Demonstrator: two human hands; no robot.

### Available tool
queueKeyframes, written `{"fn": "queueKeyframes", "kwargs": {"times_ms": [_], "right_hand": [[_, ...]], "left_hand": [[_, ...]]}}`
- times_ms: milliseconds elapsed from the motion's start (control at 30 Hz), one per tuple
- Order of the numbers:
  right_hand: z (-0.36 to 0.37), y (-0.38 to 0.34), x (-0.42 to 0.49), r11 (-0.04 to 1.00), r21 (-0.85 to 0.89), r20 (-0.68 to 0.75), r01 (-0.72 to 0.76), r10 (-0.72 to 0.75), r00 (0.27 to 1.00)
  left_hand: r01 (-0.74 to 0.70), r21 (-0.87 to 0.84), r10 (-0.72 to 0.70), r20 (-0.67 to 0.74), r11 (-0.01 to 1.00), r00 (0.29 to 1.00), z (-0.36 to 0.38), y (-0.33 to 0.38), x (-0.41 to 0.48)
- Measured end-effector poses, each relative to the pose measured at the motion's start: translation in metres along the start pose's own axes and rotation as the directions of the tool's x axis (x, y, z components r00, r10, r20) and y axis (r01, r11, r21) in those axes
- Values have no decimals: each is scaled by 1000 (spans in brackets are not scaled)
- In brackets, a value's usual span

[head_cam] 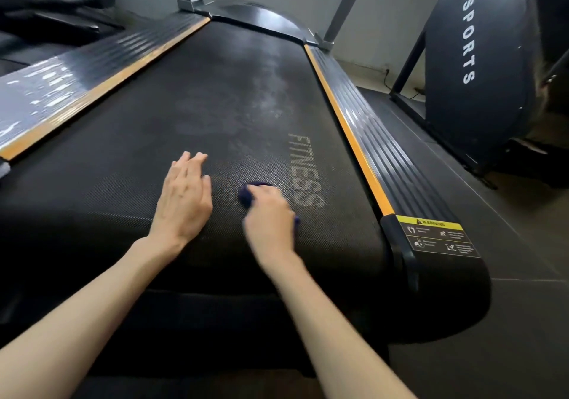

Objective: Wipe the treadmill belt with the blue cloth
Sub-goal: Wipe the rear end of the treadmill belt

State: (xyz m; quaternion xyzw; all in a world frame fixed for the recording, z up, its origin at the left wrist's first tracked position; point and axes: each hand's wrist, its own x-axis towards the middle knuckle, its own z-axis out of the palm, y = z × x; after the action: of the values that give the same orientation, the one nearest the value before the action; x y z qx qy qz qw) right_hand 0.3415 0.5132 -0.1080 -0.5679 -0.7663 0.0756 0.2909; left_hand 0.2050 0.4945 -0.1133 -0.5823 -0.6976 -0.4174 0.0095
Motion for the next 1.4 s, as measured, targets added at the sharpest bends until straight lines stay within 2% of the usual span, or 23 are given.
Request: {"fn": "queueKeyframes", "kwargs": {"times_ms": [100,167,233,333,400,433,467,533,600,667,700,767,833,867,933,1033,1133,1200,1267,1333,1400], "right_hand": [[24,-41,3,963,161,130,216,-238,963],[7,-14,2,957,157,119,242,-262,958],[-24,39,-2,987,70,11,146,-147,989],[-68,102,-5,981,-82,-56,-173,169,984],[-62,96,-2,944,-147,-88,-296,285,954],[-52,78,0,943,-148,-98,-298,286,953],[-38,56,1,963,-117,-89,-243,234,968],[-4,8,1,1000,27,-3,-7,7,1000],[13,-24,2,964,166,133,206,-229,964],[3,-14,11,947,216,149,239,-274,950],[-6,5,14,963,193,114,186,-210,971],[-34,49,16,993,91,0,-82,82,997],[-47,69,19,944,-17,-51,-329,328,943],[-40,59,20,931,-68,-56,-359,356,933],[-9,12,19,954,-90,-23,-287,286,958],[45,-83,7,999,-6,103,-45,45,994],[85,-164,5,980,129,210,148,-173,962],[97,-197,12,950,202,312,238,-293,904],[100,-207,17,915,258,396,311,-394,830],[93,-193,23,882,298,419,364,-464,781],[82,-156,30,893,292,390,341,-437,811]], "left_hand": [[71,-86,-74,-29,994,997,-6,-5,-1],[88,-123,-93,-30,988,995,-7,-6,-2],[67,-124,-71,-27,990,997,-6,-6,-4],[49,-143,-52,-20,989,998,-6,-5,-4],[46,-166,-48,-7,985,999,-6,-2,-5],[44,-177,-46,-4,983,999,-7,-1,-5],[43,-187,-45,-2,981,999,-8,-1,-5],[43,-192,-46,-14,980,999,-10,-2,-3],[62,-174,-67,-24,983,997,-12,-4,-2],[59,-80,-64,-56,995,996,-16,-9,1],[63,1,-63,-70,998,996,-20,-13,3],[95,131,-86,-75,987,993,-30,-25,2],[113,191,-99,-78,975,992,-43,-40,-2],[126,209,-112,-76,970,991,-49,-49,-5],[165,224,-150,-80,960,985,-63,-65,-11],[209,238,-187,-114,949,976,-82,-88,-16],[261,254,-210,-209,932,955,-103,-105,-16],[292,284,-225,-246,913,943,-116,-117,-16],[297,330,-222,-246,896,944,-124,-129,-17],[314,340,-238,-245,886,940,-125,-134,-17],[329,317,-259,-243,890,935,-119,-131,-14]]}}
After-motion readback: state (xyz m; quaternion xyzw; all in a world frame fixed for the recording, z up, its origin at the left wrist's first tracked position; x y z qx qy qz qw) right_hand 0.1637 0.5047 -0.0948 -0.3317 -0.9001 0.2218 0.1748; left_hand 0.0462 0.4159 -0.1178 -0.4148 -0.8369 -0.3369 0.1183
